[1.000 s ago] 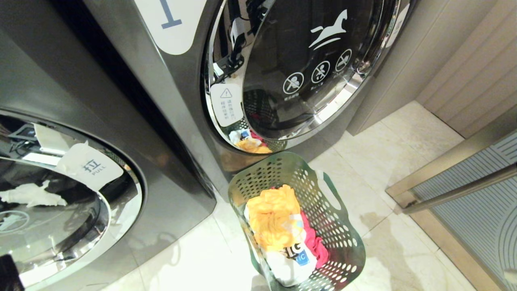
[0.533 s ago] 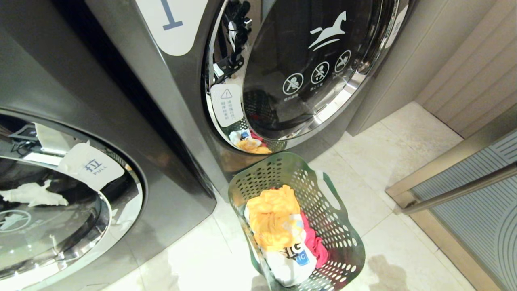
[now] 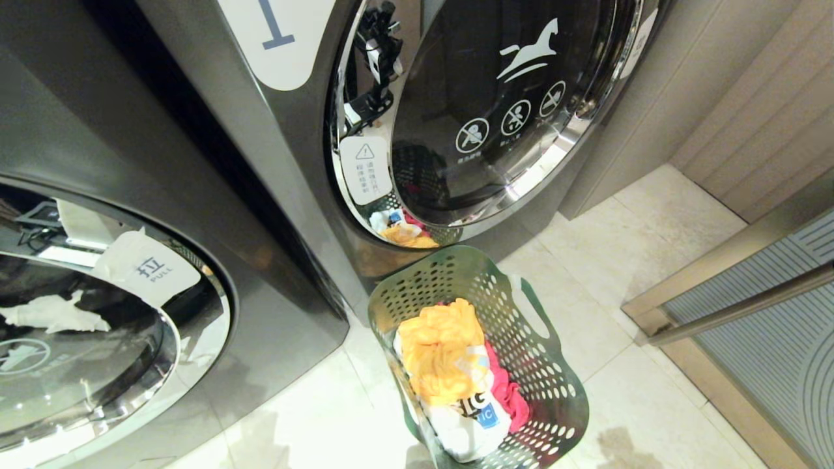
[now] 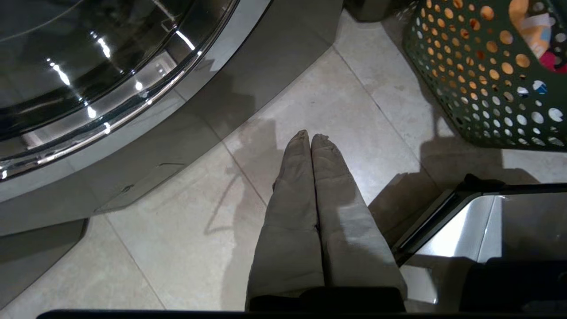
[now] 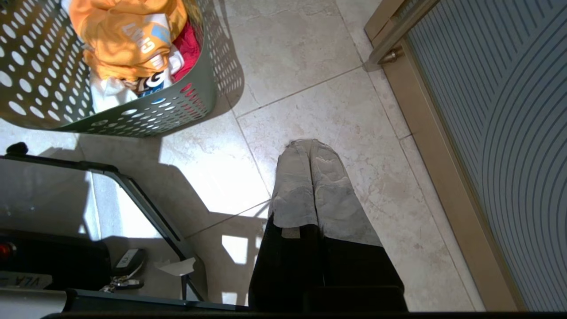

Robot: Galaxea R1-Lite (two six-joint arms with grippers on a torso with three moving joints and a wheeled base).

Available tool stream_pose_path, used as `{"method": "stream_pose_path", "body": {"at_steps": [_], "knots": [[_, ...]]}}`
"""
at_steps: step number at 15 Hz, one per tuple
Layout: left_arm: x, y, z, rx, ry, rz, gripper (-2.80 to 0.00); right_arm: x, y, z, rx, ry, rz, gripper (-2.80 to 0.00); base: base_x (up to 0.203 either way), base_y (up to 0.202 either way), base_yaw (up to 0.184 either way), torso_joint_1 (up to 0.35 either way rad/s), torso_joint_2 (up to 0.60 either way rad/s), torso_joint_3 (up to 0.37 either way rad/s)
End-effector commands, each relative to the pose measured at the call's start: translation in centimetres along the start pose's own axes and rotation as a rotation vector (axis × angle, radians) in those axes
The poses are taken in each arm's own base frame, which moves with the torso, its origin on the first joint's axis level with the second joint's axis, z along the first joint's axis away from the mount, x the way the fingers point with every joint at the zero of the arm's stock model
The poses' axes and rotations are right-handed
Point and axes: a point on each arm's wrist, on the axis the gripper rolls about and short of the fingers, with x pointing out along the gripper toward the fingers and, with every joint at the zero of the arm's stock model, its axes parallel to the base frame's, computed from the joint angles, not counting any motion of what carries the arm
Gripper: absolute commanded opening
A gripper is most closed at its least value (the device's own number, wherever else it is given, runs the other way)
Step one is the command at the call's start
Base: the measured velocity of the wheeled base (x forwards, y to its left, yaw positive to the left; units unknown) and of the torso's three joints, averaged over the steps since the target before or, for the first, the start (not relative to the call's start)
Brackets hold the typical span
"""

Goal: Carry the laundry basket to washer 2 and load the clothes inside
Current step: Open the lid of the washing machine

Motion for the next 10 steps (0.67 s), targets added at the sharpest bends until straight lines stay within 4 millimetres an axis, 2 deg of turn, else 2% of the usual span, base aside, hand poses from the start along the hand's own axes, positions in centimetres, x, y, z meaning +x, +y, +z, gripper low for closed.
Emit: {"method": "stream_pose_path", "body": {"at_steps": [1, 4, 6, 10], "knots": [[-0.8, -0.1, -0.6, -0.003, -0.084, 0.006, -2.8, 0.1, 0.0, -0.1, -0.002, 0.031, 0.006, -2.8, 0.0, 0.0, 0.0, 0.0, 0.0, 0.0], [-1.9, -0.3, -1.7, 0.002, -0.221, -0.035, -2.8, -0.1, 0.1, -0.5, 0.014, -0.056, -0.01, -2.8, 0.0, 0.0, 0.0, 0.0, 0.0, 0.0], [-1.9, -0.3, -1.8, -0.004, -0.206, -0.052, -2.8, 0.6, 0.0, -0.3, 0.02, -0.152, -0.024, -2.8, 0.0, 0.0, 0.0, 0.0, 0.0, 0.0], [-1.8, -0.2, -1.8, -0.069, -0.201, -0.006, -2.8, 0.7, 0.2, -0.2, -0.066, -0.174, 0.023, -2.8, 0.0, 0.0, 0.0, 0.0, 0.0, 0.0]]}}
